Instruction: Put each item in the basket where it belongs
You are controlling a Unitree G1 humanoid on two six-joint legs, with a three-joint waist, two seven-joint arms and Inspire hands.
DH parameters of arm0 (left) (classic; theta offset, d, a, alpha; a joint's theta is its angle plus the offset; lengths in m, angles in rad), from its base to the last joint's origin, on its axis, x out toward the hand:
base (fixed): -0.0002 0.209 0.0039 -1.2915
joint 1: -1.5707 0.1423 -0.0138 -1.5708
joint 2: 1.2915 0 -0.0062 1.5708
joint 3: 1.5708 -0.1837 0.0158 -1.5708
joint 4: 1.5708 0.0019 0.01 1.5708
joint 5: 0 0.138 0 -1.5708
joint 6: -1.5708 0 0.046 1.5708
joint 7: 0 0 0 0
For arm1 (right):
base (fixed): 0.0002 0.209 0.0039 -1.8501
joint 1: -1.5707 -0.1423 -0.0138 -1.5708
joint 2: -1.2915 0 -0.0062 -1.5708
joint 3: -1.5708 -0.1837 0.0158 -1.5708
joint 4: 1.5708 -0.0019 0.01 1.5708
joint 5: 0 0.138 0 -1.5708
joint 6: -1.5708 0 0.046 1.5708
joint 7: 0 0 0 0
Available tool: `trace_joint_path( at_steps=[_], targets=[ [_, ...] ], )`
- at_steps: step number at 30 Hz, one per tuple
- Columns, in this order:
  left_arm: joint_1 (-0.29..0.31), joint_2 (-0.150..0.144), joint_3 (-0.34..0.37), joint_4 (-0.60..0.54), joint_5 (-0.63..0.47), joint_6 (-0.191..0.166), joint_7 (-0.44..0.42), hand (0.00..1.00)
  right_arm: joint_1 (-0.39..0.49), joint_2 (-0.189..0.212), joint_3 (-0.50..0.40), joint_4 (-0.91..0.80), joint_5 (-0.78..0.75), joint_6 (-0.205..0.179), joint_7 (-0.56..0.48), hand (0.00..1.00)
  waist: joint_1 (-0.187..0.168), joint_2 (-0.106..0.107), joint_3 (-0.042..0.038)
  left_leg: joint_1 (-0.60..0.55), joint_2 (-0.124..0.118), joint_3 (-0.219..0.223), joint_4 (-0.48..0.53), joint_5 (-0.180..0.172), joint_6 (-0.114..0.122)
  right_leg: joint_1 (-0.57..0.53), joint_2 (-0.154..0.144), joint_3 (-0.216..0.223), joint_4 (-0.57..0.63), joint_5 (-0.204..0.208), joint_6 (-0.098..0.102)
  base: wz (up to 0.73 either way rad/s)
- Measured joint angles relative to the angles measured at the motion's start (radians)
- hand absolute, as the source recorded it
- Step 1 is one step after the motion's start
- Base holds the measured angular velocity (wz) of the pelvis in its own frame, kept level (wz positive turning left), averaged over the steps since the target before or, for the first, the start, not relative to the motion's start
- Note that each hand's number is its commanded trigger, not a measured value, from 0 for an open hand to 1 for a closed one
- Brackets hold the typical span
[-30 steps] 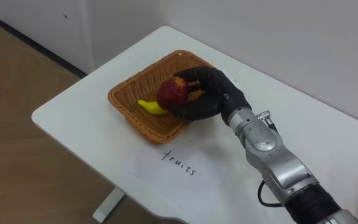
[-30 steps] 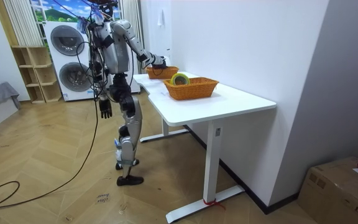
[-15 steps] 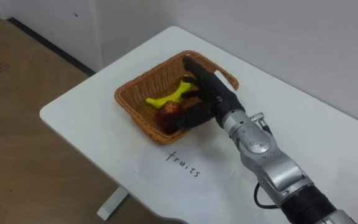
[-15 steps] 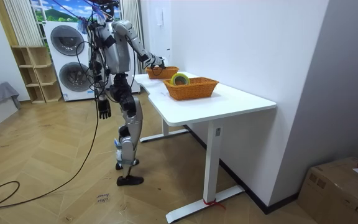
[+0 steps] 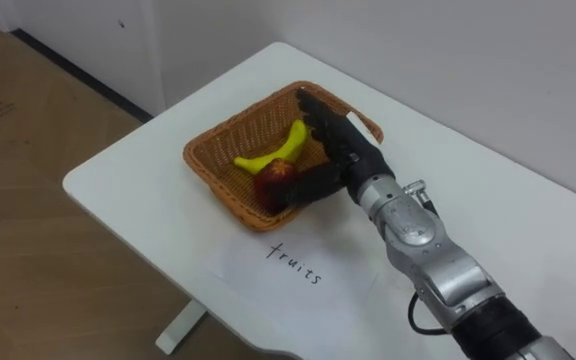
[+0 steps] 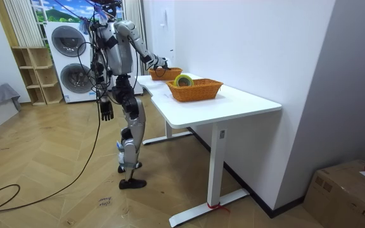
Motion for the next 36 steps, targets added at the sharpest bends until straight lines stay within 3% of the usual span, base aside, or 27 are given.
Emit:
trace_joint_path(
  at_steps=[14,19,26,30,36],
  targets=[
    [-0.005,-0.001,0.002,0.000,0.000,-0.004,0.001,0.00,-0.003,-0.011,-0.005,-0.001,0.001,-0.001,0.000,0.00,-0.004,-0.001,-0.0004,0.000,0.000,0.001,0.001,0.000,0.000,-0.001,-0.001,0.002,0.000,0.000,0.000,0.00],
    [-0.025,-0.002,0.007,0.000,0.000,-0.013,0.014,0.00,-0.004,-0.021,-0.064,-0.027,0.009,-0.002,-0.002,0.00,-0.010,0.001,0.0000,0.001,0.001,0.005,0.000,0.000,0.000,-0.003,0.000,0.017,0.000,0.000,0.000,-0.01],
    [-0.037,-0.009,0.007,0.000,0.023,-0.013,0.017,0.00,-0.027,-0.034,-0.146,-0.098,0.023,-0.040,-0.017,0.00,-0.062,0.033,-0.0028,0.014,0.003,0.024,0.000,0.001,0.001,0.000,-0.002,0.033,0.000,0.000,0.000,-0.07],
    [-0.051,-0.021,0.009,-0.010,0.023,-0.015,0.017,0.00,-0.042,-0.039,-0.196,-0.152,-0.009,-0.040,-0.009,0.00,-0.097,0.057,-0.0047,0.015,0.004,0.038,-0.004,0.001,0.002,-0.004,-0.001,0.051,0.000,0.000,0.000,-0.10],
    [-0.049,-0.022,0.008,-0.009,0.023,-0.026,0.017,0.00,-0.043,-0.077,-0.241,-0.256,-0.006,-0.043,-0.019,0.00,-0.140,0.065,-0.0086,0.024,0.009,0.062,-0.007,0.001,0.002,-0.004,0.002,0.079,0.001,0.000,0.000,-0.11]
  ],
)
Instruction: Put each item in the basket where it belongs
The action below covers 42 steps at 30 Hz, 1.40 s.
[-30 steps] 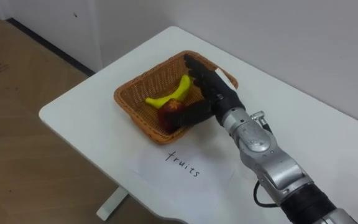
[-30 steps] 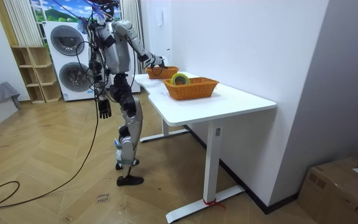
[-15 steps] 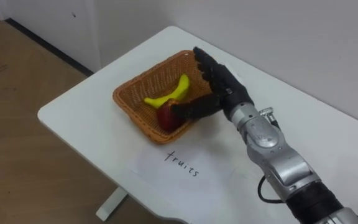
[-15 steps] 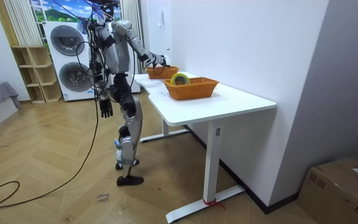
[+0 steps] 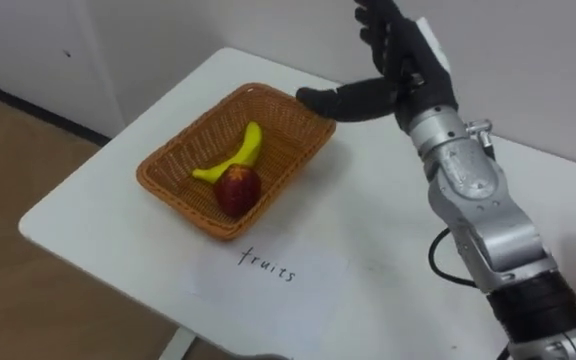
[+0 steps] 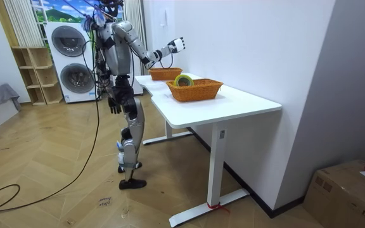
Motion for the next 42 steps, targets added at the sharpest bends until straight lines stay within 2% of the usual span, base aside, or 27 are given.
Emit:
trace_joint_path(
  at_steps=[3,7,9,12,14,15,21,25,29,32,35,37,40,42],
  targets=[
    [0.004,0.000,-0.009,-0.001,-0.003,-0.005,0.000,0.00,0.000,-0.010,-0.008,-0.032,0.013,0.000,-0.013,0.00,-0.028,-0.002,-0.0015,0.003,0.001,0.007,-0.002,0.000,0.000,-0.004,0.000,0.012,0.000,0.000,0.000,-0.10],
    [0.010,0.001,-0.025,0.000,-0.003,-0.010,0.004,0.00,0.000,-0.024,-0.008,-0.047,0.044,-0.002,-0.017,0.00,-0.046,-0.005,-0.0032,0.018,0.009,0.044,-0.011,0.000,0.000,-0.006,0.005,0.049,0.003,0.001,-0.001,-0.25],
    [0.007,0.001,-0.026,0.011,-0.003,-0.029,0.004,0.00,0.000,-0.051,-0.019,-0.048,0.045,-0.002,-0.018,0.00,-0.062,-0.007,-0.0044,0.019,0.011,0.051,-0.013,0.000,0.000,-0.009,0.006,0.060,0.003,0.002,-0.002,-0.10],
    [0.006,0.002,-0.024,0.021,-0.003,-0.030,0.004,0.00,0.000,-0.091,-0.051,-0.056,0.047,-0.002,-0.028,0.00,-0.079,-0.006,-0.0041,0.026,0.013,0.057,-0.017,0.000,0.000,-0.010,0.007,0.071,0.004,0.004,-0.003,-0.13],
    [0.011,0.002,-0.016,0.020,-0.002,-0.029,0.004,0.00,0.000,-0.102,-0.076,-0.075,0.052,-0.002,-0.028,0.00,-0.087,-0.006,-0.0035,0.035,0.016,0.072,-0.025,0.000,0.000,-0.011,0.011,0.089,0.004,0.005,-0.004,-0.21],
    [0.015,0.003,-0.011,0.020,-0.002,-0.029,0.004,0.00,0.000,-0.115,-0.092,-0.093,0.056,-0.002,-0.029,0.00,-0.103,-0.008,-0.0034,0.036,0.017,0.074,-0.026,0.000,0.000,-0.011,0.012,0.090,0.004,0.005,-0.004,-0.06],
    [0.014,0.008,-0.008,0.020,-0.006,-0.039,0.004,0.00,0.003,-0.127,-0.153,-0.133,0.055,-0.012,-0.050,0.00,-0.136,-0.017,0.0011,0.051,0.027,0.098,-0.032,-0.003,-0.004,-0.011,0.020,0.117,0.005,0.007,-0.007,-0.12],
    [0.016,0.009,-0.004,0.019,-0.004,-0.048,0.004,0.00,0.006,-0.131,-0.175,-0.162,0.052,-0.012,-0.065,0.00,-0.166,-0.025,-0.0013,0.051,0.030,0.106,-0.032,-0.005,-0.007,-0.016,0.025,0.134,0.003,0.008,-0.009,-0.09],
    [0.035,0.012,0.015,0.018,-0.006,-0.049,0.011,0.00,0.011,-0.135,-0.259,-0.191,0.060,-0.013,-0.101,0.00,-0.194,-0.024,-0.0061,0.052,0.030,0.112,-0.034,-0.005,-0.007,-0.019,0.026,0.142,0.002,0.009,-0.010,-0.03],
    [0.044,0.009,0.021,0.021,-0.006,-0.057,0.028,0.00,0.015,-0.164,-0.313,-0.191,0.080,-0.013,-0.121,0.00,-0.209,-0.020,-0.0111,0.054,0.031,0.130,-0.034,-0.006,-0.007,-0.024,0.026,0.153,0.003,0.009,-0.010,-0.10],
    [0.051,0.008,0.027,0.040,-0.014,-0.070,0.043,0.00,0.029,-0.183,-0.370,-0.191,0.078,-0.018,-0.139,0.00,-0.225,-0.011,-0.0090,0.063,0.033,0.141,-0.036,-0.006,-0.006,-0.020,0.028,0.166,0.004,0.009,-0.010,-0.10],
    [0.058,0.006,0.042,0.039,-0.015,-0.077,0.050,0.00,0.060,-0.199,-0.408,-0.191,0.083,-0.035,-0.149,0.00,-0.240,-0.010,-0.0086,0.068,0.035,0.141,-0.039,-0.007,-0.007,-0.017,0.029,0.167,0.004,0.009,-0.010,0.00],
    [0.072,0.007,0.083,0.040,-0.013,-0.089,0.066,0.00,0.130,-0.202,-0.478,-0.200,0.090,-0.036,-0.162,0.00,-0.251,-0.014,-0.0121,0.069,0.045,0.153,-0.039,-0.012,-0.013,-0.019,0.037,0.172,0.004,0.012,-0.016,-0.16],
    [0.081,0.006,0.096,0.041,-0.014,-0.092,0.070,0.00,0.158,-0.202,-0.516,-0.203,0.093,-0.036,-0.183,0.00,-0.274,-0.014,-0.0134,0.068,0.048,0.162,-0.038,-0.013,-0.015,-0.024,0.041,0.183,0.006,0.014,-0.018,-0.12]
  ],
)
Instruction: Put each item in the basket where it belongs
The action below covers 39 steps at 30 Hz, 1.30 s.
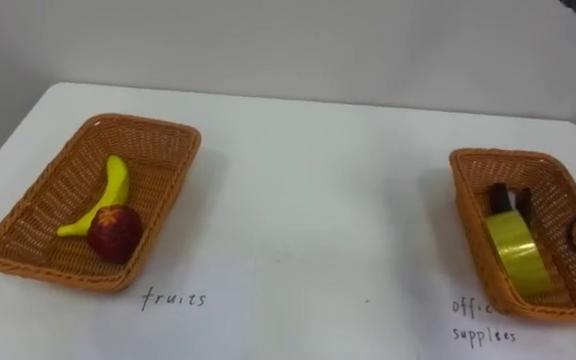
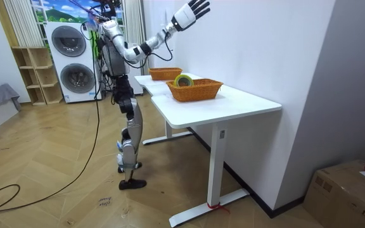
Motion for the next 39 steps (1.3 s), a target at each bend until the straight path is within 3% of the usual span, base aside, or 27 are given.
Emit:
trace_joint_path(
  at_steps=[9,20,28,30,39],
  targets=[
    [0.004,0.001,0.013,0.016,-0.018,-0.002,0.017,0.00,0.206,-0.001,-0.090,-0.056,0.060,-0.020,-0.083,0.00,-0.052,-0.014,-0.0003,0.006,0.014,0.031,-0.004,-0.007,-0.008,-0.015,0.013,0.030,0.013,0.004,-0.007,-0.14],
    [0.009,0.003,0.015,-0.004,-0.031,-0.017,0.035,0.00,0.337,-0.001,-0.271,-0.040,0.181,-0.021,-0.225,0.00,-0.091,-0.018,0.0080,0.017,0.027,0.082,-0.008,-0.019,-0.014,-0.033,0.028,0.076,0.013,0.006,-0.010,-0.14],
    [0.011,0.005,0.018,-0.021,-0.091,-0.017,0.056,0.00,0.431,0.006,-0.318,0.060,0.189,-0.021,-0.316,0.00,-0.123,-0.011,0.0062,0.010,0.030,0.098,-0.010,-0.021,-0.015,-0.044,0.033,0.093,0.013,0.007,-0.011,-0.06],
    [0.009,0.009,0.017,-0.021,-0.109,-0.016,0.059,0.00,0.449,0.006,-0.318,0.118,0.260,-0.021,-0.343,0.00,-0.135,-0.014,0.0068,0.006,0.030,0.097,-0.015,-0.022,-0.015,-0.047,0.033,0.093,0.013,0.007,-0.011,0.00],
    [0.012,0.015,0.017,-0.026,-0.146,-0.013,0.071,0.00,0.482,0.010,-0.328,0.390,0.397,-0.021,-0.434,0.00,-0.136,-0.016,0.0055,-0.008,0.031,0.101,-0.014,-0.023,-0.016,-0.062,0.034,0.096,0.014,0.007,-0.011,-0.01]
  ],
)
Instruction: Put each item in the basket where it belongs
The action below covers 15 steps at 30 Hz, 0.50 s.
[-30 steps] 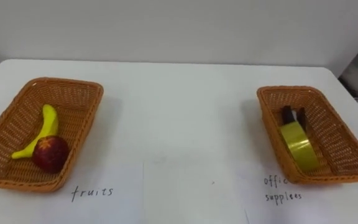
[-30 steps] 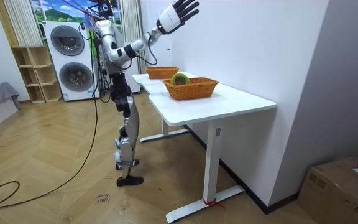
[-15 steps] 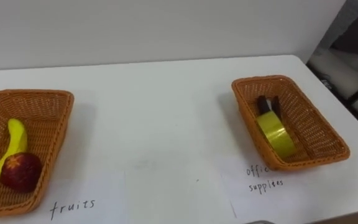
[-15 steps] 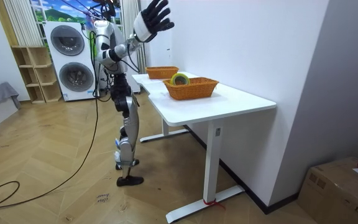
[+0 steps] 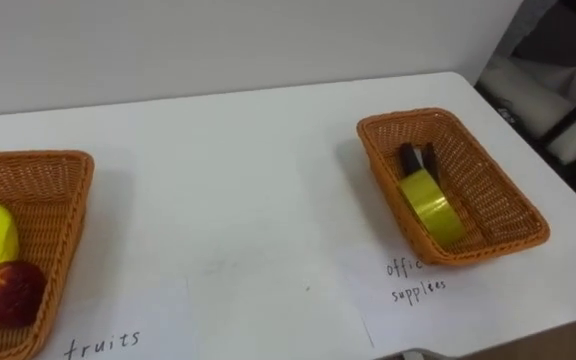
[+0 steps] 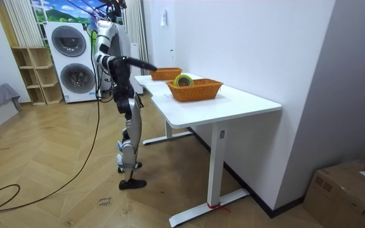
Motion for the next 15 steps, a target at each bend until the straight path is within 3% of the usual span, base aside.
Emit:
trace_joint_path(
  at_steps=[9,15],
  targets=[
    [0.008,0.003,0.001,-0.042,0.002,0.001,-0.006,0.00,0.054,0.098,-0.019,0.193,0.067,-0.009,-0.026,0.00,0.000,0.013,-0.0063,-0.006,-0.001,-0.002,0.004,-0.001,0.000,-0.002,-0.001,-0.001,-0.001,0.000,0.000,0.01],
    [0.015,0.000,0.017,-0.066,0.002,0.001,-0.008,0.00,0.074,0.155,-0.019,0.348,0.069,-0.013,-0.027,0.00,0.001,0.018,-0.0023,-0.006,-0.001,-0.004,0.006,-0.001,0.000,-0.001,-0.001,0.001,-0.003,-0.001,-0.001,0.00]
  ],
)
